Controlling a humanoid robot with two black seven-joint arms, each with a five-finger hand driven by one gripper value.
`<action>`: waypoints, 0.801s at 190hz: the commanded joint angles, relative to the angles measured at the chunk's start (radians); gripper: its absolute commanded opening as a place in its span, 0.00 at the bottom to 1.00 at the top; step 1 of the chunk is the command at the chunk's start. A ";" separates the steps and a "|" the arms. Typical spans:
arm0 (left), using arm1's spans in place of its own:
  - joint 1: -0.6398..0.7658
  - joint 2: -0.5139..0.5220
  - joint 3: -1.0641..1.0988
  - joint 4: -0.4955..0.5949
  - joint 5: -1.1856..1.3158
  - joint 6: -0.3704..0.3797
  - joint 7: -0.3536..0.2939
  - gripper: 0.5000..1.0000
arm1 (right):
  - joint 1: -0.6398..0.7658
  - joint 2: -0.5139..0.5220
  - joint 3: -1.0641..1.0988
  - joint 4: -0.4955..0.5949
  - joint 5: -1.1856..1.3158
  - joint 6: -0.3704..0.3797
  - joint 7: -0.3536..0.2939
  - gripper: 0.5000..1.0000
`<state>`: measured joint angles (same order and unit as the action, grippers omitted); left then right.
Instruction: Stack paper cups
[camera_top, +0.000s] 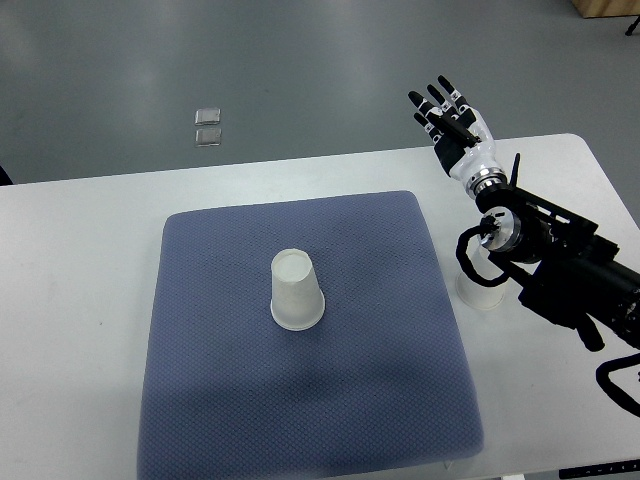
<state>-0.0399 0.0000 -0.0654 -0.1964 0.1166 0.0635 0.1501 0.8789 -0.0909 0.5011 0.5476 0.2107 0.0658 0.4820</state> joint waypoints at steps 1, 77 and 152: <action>0.000 0.000 -0.002 0.000 0.000 -0.001 0.000 1.00 | 0.002 -0.001 0.000 0.000 -0.001 0.000 0.000 0.84; 0.003 0.000 0.001 0.015 0.000 0.001 0.000 1.00 | 0.005 -0.004 0.000 0.000 -0.001 0.000 0.000 0.84; 0.002 0.000 0.004 0.014 -0.002 0.001 0.000 1.00 | 0.006 -0.007 0.000 -0.005 -0.001 0.000 0.001 0.84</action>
<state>-0.0384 0.0000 -0.0618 -0.1839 0.1166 0.0645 0.1509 0.8851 -0.0996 0.5017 0.5459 0.2101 0.0660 0.4827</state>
